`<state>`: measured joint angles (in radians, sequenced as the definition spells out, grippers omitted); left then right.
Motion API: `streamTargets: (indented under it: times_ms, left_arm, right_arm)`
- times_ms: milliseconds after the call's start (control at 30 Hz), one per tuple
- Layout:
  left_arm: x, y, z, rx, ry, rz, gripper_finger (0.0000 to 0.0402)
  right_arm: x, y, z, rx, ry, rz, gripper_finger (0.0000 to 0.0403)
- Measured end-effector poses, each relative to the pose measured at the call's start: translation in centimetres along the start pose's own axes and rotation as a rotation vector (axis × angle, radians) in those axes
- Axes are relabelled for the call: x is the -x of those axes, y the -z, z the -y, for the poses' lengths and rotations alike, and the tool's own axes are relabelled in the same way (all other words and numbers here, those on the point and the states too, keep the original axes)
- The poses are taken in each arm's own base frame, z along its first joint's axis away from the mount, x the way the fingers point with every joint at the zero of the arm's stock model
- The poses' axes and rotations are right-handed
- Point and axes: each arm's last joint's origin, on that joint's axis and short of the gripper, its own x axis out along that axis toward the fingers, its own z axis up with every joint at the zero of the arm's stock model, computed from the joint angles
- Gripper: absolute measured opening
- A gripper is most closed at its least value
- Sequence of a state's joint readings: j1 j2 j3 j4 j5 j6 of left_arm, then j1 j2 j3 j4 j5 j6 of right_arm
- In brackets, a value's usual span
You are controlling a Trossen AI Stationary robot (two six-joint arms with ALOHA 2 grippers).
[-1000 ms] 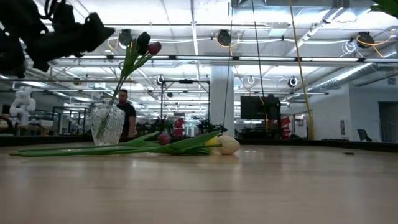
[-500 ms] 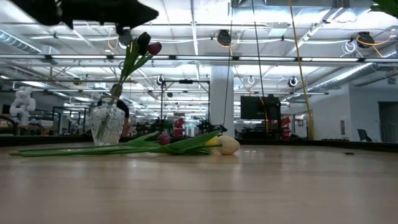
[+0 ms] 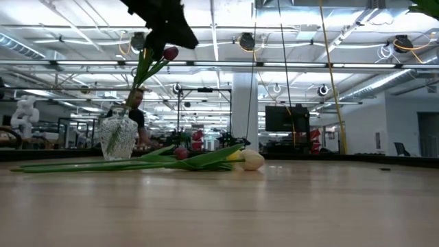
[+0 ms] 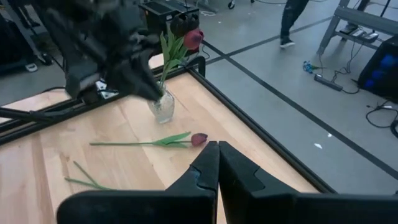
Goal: Sort flowers into vase by color
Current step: Put the yellow flower into the transparent green vase
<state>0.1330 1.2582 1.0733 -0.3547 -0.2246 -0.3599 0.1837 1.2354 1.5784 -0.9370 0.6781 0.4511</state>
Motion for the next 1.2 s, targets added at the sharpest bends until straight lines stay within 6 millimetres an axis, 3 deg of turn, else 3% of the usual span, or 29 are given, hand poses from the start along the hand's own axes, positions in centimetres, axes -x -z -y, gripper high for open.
streamTargets:
  times_ms: [167,300,567,867,967,1200]
  left_arm:
    - [-2.5,1.7,1.3,0.038,-0.039,-0.148,0.0072]
    - [-4.0,2.8,1.4,0.117,-0.042,-0.224,0.0072]
    - [-6.2,4.2,1.6,0.101,-0.021,-0.324,0.0074]
    - [-10.2,7.7,2.2,0.068,-0.036,-0.484,0.0145]
    - [-10.9,8.6,2.5,0.067,-0.004,-0.529,0.0166]
    - [-10.4,9.6,4.0,0.066,0.056,-0.598,0.0171]
  right_arm:
    - [0.0,0.2,0.1,-0.001,0.004,-0.017,0.0000]
    - [0.0,0.4,0.2,-0.003,0.015,-0.039,0.0000]
    - [0.0,0.5,0.2,0.001,0.017,-0.043,0.0000]
    - [0.0,0.5,0.2,0.000,0.018,-0.043,0.0000]
    - [0.0,0.5,0.2,0.000,0.018,-0.043,0.0000]
    - [0.0,0.5,0.2,0.001,0.019,-0.045,0.0000]
